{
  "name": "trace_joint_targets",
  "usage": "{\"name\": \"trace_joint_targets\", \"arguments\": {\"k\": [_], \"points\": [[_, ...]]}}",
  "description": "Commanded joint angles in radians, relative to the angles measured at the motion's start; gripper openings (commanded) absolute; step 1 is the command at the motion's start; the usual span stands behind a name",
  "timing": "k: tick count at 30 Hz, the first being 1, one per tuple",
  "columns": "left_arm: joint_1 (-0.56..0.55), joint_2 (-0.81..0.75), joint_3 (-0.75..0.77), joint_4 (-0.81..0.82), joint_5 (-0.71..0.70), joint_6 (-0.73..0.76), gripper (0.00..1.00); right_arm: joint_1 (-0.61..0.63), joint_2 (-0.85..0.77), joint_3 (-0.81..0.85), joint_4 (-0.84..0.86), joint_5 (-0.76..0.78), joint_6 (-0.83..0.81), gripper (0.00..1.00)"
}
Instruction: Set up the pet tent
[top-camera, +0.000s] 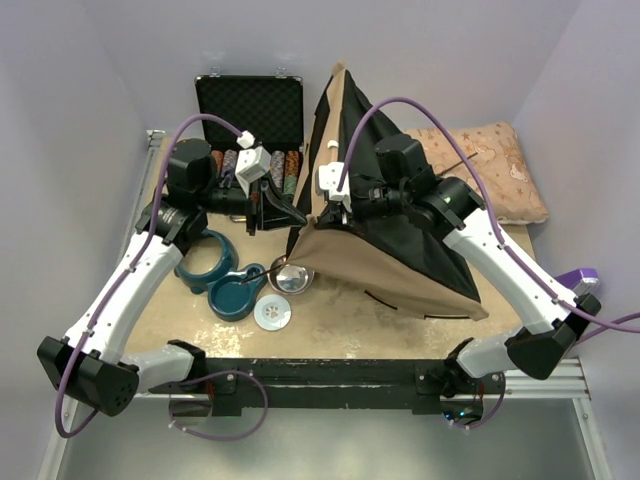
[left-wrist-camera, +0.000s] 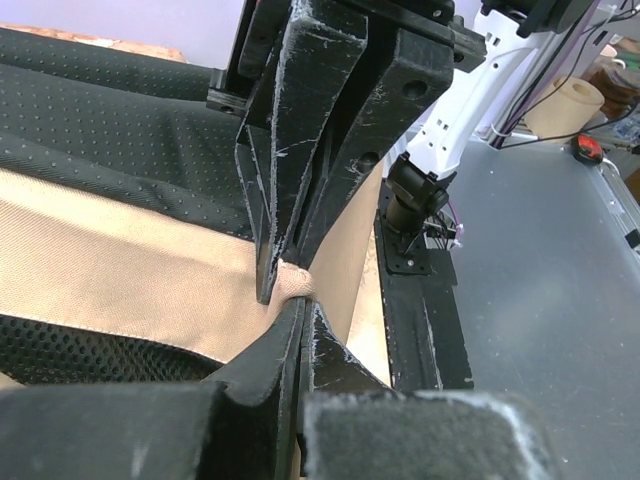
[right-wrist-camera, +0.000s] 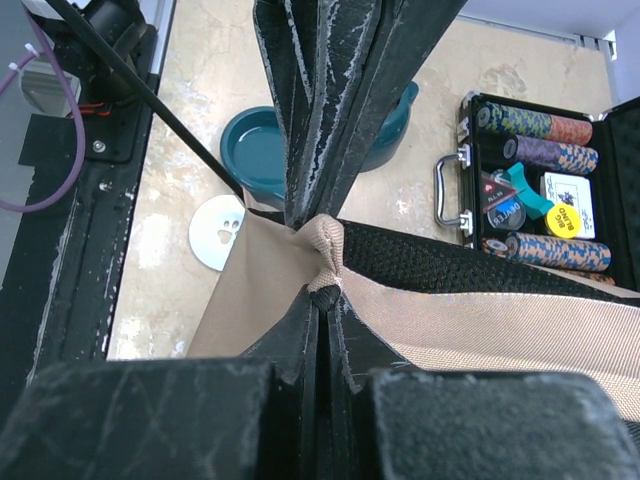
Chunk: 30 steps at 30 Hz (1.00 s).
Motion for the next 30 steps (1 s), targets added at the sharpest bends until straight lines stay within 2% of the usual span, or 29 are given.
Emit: {"name": "trace_joint_targets", "arguments": {"k": [1, 5, 9, 13, 14, 17, 20, 24, 28, 30], "points": [[-0.017, -0.01, -0.024, 0.052, -0.009, -0.023, 0.0, 0.005, 0.0, 0.029, 0.069, -0.011, 0.018, 0.0], [-0.023, -0.012, -0.043, 0.052, -0.081, -0.015, 0.0, 0.005, -0.007, 0.032, 0.074, -0.063, 0.015, 0.0], [-0.023, 0.01, -0.033, 0.041, -0.229, -0.018, 0.0, 0.005, -0.017, 0.033, 0.075, -0.113, 0.023, 0.0], [-0.02, 0.008, -0.014, 0.024, -0.263, 0.0, 0.0, 0.003, -0.02, 0.044, 0.075, -0.126, 0.032, 0.0], [-0.008, 0.005, 0.002, 0.015, -0.232, 0.005, 0.03, 0.002, -0.02, 0.047, 0.075, -0.12, 0.032, 0.0], [0.098, 0.005, 0.063, -0.005, -0.085, -0.037, 0.31, -0.03, -0.022, 0.047, 0.091, -0.121, 0.05, 0.0], [0.247, -0.003, 0.101, -0.031, 0.022, -0.069, 0.45, -0.084, -0.016, 0.058, 0.098, -0.141, 0.069, 0.0], [0.418, -0.081, 0.071, -0.028, 0.092, -0.072, 0.55, -0.187, 0.01, 0.099, 0.109, -0.201, 0.115, 0.0], [0.437, -0.209, -0.033, 0.093, 0.156, -0.141, 0.65, -0.205, 0.024, 0.144, 0.106, -0.206, 0.121, 0.0], [0.437, -0.271, -0.098, 0.238, 0.196, -0.269, 0.65, -0.213, 0.03, 0.164, 0.1, -0.21, 0.13, 0.0]]}}
